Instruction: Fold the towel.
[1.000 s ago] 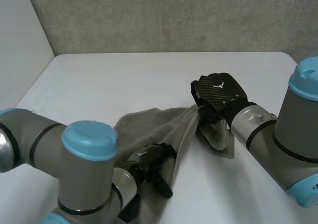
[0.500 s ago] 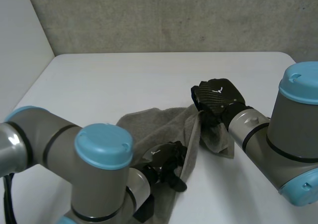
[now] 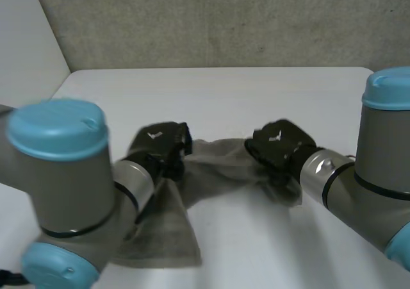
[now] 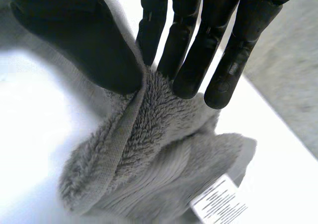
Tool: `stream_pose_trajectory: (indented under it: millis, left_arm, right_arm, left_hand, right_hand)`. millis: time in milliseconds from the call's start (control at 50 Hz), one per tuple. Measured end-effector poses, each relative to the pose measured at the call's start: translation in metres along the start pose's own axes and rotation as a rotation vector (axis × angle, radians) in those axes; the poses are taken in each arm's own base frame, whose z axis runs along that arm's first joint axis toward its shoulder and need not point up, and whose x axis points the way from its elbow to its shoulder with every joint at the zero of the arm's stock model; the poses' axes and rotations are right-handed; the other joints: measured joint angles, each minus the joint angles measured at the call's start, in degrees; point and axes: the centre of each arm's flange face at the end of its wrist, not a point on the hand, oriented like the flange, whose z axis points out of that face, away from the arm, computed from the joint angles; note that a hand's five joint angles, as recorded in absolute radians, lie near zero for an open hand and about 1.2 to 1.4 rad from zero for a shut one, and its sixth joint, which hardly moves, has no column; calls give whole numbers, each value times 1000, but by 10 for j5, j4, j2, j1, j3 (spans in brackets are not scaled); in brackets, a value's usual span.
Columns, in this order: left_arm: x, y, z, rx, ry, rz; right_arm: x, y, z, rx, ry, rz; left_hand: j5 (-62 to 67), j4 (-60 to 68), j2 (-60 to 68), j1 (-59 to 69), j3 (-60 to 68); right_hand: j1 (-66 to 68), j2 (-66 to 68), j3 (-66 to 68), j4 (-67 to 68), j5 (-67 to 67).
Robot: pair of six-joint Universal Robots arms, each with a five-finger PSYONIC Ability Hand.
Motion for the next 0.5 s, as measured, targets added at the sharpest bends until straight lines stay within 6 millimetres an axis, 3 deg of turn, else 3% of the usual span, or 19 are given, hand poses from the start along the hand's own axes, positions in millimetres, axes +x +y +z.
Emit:
stream_pose_trajectory:
  millis: [80, 160, 260, 320, 360, 400, 460, 500]
  left_arm:
    - [-11, -2, -2, -23, -27, 165]
    - [-18, 12, 1, -114, -33, 366]
    - [-21, 30, 11, -192, -18, 523]
    - [-20, 25, 30, -137, -29, 579]
    - [-19, 8, 44, -32, -53, 587]
    - [-15, -23, 60, 134, -91, 580]
    - [-11, -68, 71, 349, -140, 558]
    - [-9, -109, 71, 535, -182, 531]
  right_arm:
    - [-8, 9, 0, -75, -65, -71]
    - [-13, 20, 7, -139, -120, -123]
    - [-14, 27, 25, -165, -140, -154]
    - [-4, 20, 45, -121, -92, -171]
    - [9, 5, 60, -38, -7, -190]
    - [32, -23, 74, 109, 138, -217]
    - [58, -59, 78, 287, 307, -239]
    - [79, -89, 74, 438, 442, -253]
  left_hand:
    - [0, 0, 0, 0, 0]
    - [0, 0, 1, 0, 1]
    - [2, 0, 1, 0, 1]
    - [3, 0, 1, 6, 1]
    - [3, 0, 1, 10, 1]
    - [3, 0, 1, 13, 1]
    - [3, 1, 1, 14, 1]
    - [3, 1, 1, 16, 1]
  right_hand:
    - [0, 0, 0, 0, 3]
    - [0, 0, 0, 0, 26]
    - [0, 0, 0, 0, 37]
    - [0, 4, 0, 0, 39]
    - [0, 5, 2, 1, 39]
    - [0, 5, 3, 2, 39]
    - [0, 5, 3, 2, 39]
    - [0, 5, 3, 2, 39]
